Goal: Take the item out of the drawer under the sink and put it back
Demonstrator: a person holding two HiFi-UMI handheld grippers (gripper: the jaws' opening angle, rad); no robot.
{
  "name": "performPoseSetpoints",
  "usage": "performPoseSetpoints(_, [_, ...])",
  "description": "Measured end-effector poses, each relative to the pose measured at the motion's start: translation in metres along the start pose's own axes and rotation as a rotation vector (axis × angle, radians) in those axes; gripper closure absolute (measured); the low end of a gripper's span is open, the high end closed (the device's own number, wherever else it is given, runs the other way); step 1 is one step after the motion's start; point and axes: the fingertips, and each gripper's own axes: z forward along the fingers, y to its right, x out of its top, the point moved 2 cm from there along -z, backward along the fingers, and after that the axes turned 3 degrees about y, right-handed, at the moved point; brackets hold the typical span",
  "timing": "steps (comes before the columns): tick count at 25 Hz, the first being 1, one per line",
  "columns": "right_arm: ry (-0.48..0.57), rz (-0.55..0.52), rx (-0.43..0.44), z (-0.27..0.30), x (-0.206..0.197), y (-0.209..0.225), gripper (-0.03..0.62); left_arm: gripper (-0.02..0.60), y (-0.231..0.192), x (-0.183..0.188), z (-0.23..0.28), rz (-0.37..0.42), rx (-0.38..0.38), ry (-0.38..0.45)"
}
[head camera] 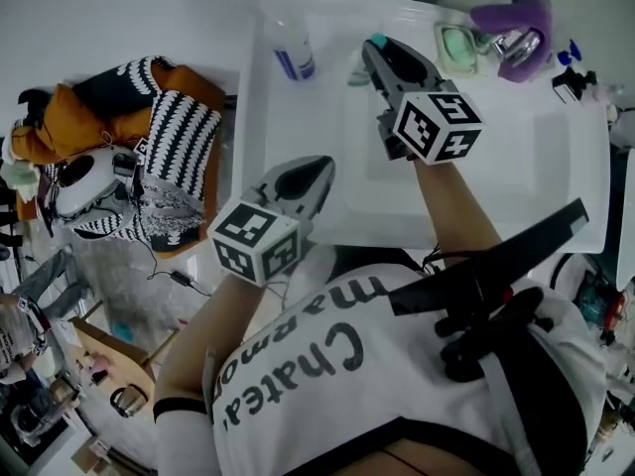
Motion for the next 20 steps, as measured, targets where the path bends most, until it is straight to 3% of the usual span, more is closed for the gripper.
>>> performPoseSetpoints(3, [-0.012, -0.018, -0.002, 0.011, -0.002, 0.008, 0.493, 0.572, -0.001, -0.002, 0.003, 0.011, -0.003, -0.035])
performPoseSetpoints(12, [-0.037, -0.055, 0.014, 0.042, -0.013, 0.018, 0.493, 0.572, 0.001, -0.007, -0.003, 0.011, 0.023, -0.031])
performPoseSetpoints(17, [-0.028, -0.050, 0.017, 0.065, -0.017, 0.022, 0.493, 0.572, -0.009, -0.013, -0.009, -0.050, 0.067, -0.050])
performPoseSetpoints(20, [-0.024, -0.067, 0.020, 0.072, -0.015, 0.022, 0.493, 0.572, -0.006, -0.014, -0.009, -0.021, 0.064, -0.049])
